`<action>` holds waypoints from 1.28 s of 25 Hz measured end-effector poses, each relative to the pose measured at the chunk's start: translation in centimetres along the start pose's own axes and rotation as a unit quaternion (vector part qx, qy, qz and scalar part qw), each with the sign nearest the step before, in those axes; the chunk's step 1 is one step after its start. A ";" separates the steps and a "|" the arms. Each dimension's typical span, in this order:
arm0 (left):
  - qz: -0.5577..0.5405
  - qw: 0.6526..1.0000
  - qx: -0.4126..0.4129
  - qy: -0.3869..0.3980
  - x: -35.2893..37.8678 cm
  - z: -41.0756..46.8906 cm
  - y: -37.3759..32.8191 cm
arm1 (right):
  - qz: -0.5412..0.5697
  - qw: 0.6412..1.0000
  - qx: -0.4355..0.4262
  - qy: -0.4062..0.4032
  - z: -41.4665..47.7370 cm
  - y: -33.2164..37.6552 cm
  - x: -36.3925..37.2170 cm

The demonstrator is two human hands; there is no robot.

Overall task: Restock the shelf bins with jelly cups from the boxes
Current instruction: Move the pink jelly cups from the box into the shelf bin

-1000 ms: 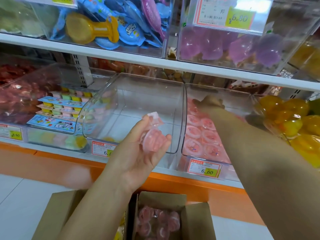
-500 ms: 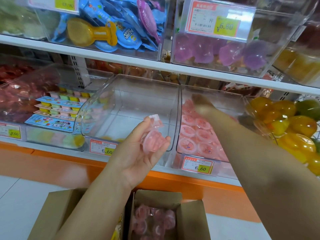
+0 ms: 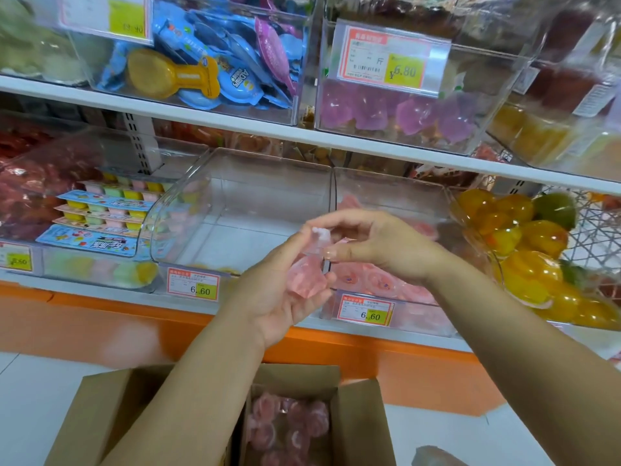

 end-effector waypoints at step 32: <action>-0.056 0.997 0.012 -0.051 -2.9 2.2 -1.1 | -0.414 0.866 0.219 -0.177 12.2 -11.5 -7.4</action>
Point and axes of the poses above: each hand's wrist, its own z-axis towards the middle knuckle, its own x-axis out of the palm, y = z × x, the point moved 3 cm from there along z, towards the middle knuckle, and after that the axes turned 13 degrees about x, right-handed, at the moved point
